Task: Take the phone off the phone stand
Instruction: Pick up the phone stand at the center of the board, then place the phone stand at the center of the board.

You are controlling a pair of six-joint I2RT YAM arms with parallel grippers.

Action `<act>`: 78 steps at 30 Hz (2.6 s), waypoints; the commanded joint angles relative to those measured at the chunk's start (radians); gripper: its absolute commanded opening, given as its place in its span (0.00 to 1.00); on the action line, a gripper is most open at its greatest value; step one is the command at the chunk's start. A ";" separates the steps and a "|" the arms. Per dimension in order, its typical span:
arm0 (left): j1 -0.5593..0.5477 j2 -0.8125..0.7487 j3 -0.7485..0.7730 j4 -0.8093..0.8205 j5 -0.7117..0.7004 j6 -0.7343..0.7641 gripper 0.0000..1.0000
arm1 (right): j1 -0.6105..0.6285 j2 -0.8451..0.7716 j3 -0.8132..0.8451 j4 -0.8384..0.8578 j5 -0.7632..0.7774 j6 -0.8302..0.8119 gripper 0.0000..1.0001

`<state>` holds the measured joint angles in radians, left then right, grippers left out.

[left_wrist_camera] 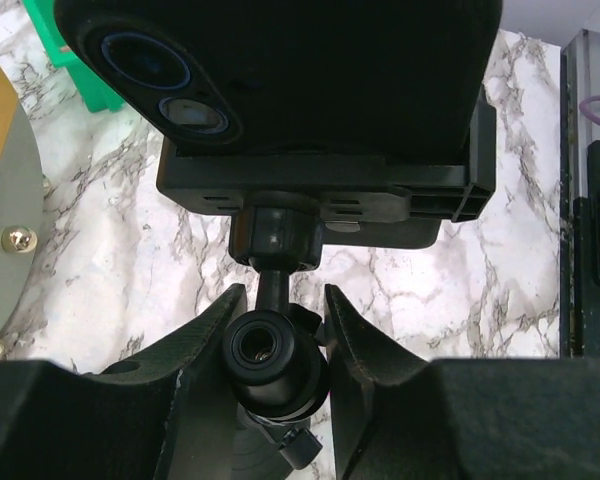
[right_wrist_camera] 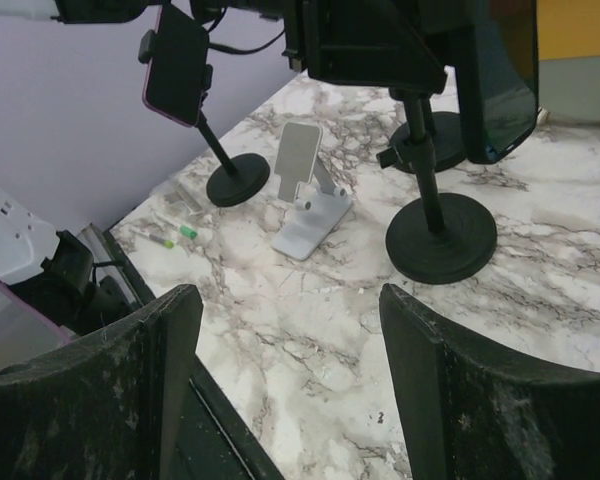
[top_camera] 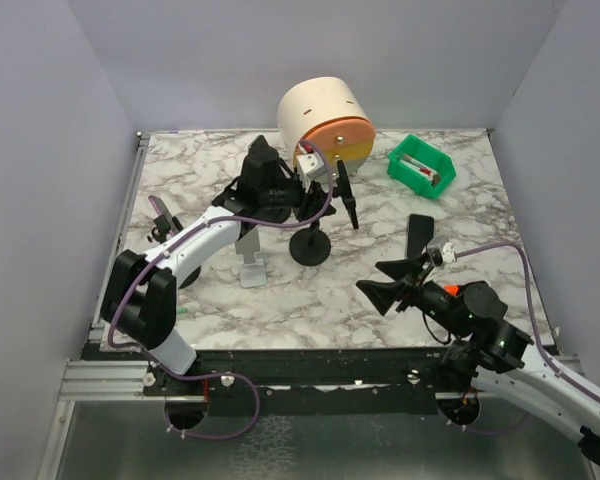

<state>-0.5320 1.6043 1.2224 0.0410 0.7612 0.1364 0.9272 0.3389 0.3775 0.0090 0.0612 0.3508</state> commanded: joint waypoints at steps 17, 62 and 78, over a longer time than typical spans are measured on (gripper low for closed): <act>-0.055 -0.271 -0.125 0.218 0.345 0.027 0.00 | -0.002 0.101 0.453 -0.336 0.006 -0.136 0.90; -0.226 -0.199 -0.388 0.516 0.386 -0.187 0.03 | -0.002 0.052 0.486 -0.402 -0.085 -0.239 0.91; -0.126 -0.296 -0.490 0.517 0.279 -0.173 0.45 | -0.003 0.070 0.383 -0.297 -0.041 -0.180 0.91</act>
<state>-0.6655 1.3434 0.7692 0.5179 1.0962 -0.0837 0.9272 0.3931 0.7975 -0.3546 0.0071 0.1379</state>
